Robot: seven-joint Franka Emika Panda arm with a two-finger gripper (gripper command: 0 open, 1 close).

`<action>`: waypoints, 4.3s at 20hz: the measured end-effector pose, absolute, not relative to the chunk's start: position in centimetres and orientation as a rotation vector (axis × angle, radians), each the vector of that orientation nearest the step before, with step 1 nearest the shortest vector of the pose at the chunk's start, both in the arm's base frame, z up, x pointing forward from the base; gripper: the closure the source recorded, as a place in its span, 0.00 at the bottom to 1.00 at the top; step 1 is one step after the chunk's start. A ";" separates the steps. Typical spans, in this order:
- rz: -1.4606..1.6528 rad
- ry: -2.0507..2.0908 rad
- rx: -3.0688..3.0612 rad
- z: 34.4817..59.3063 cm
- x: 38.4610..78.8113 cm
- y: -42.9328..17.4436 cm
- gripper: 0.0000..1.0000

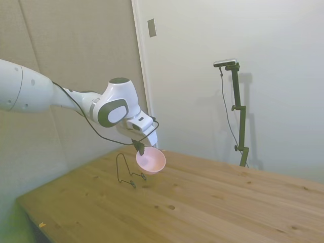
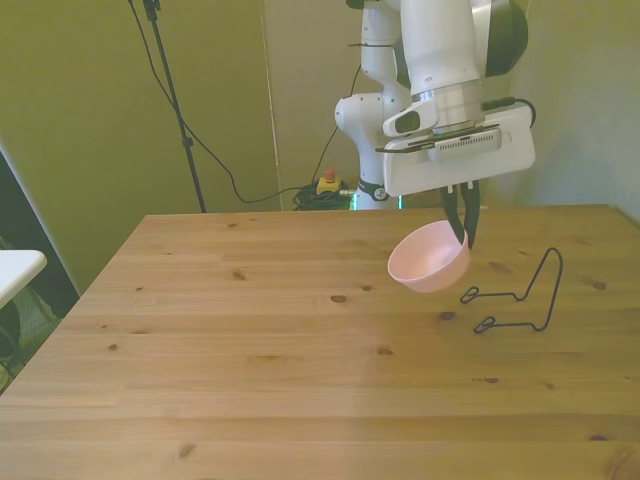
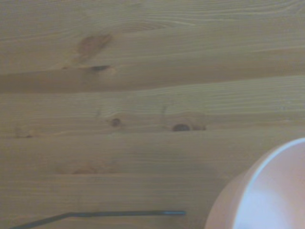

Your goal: Load the bowl

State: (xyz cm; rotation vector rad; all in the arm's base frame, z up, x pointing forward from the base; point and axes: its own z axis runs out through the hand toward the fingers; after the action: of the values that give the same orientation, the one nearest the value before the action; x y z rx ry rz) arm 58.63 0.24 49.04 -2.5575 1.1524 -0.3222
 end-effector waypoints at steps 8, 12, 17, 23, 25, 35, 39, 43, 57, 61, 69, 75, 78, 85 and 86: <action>-0.244 0.888 -2.386 47.5 58.0 4.7 1.00; -0.202 0.798 -2.351 46.7 57.3 5.7 1.00; -0.185 0.740 -2.277 45.7 57.0 4.1 1.00; -0.166 0.668 -2.213 43.4 56.1 3.1 1.00; -0.168 0.653 -2.194 42.9 56.0 3.2 1.00; -0.158 0.601 -2.136 40.6 56.3 3.3 1.00; -0.158 0.597 -2.121 40.3 56.4 3.3 1.00; -0.160 0.599 -2.113 39.8 56.5 3.1 1.00; -0.151 0.601 -2.098 38.4 56.4 3.0 1.00; -0.145 0.607 -2.099 38.0 56.4 2.9 0.00; -0.133 0.628 -2.085 38.0 56.4 2.1 0.00; -0.139 0.671 -2.062 41.1 56.1 1.2 0.00; -0.147 0.727 -2.092 44.2 55.6 0.0 0.00; -0.158 1.059 -2.241 50.8 53.4 -3.1 0.00; -0.164 1.114 -2.263 51.4 53.1 -3.5 0.00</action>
State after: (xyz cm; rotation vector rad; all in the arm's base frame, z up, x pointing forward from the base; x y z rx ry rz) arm 53.08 -3.49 51.37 -2.2630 1.1138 -0.1640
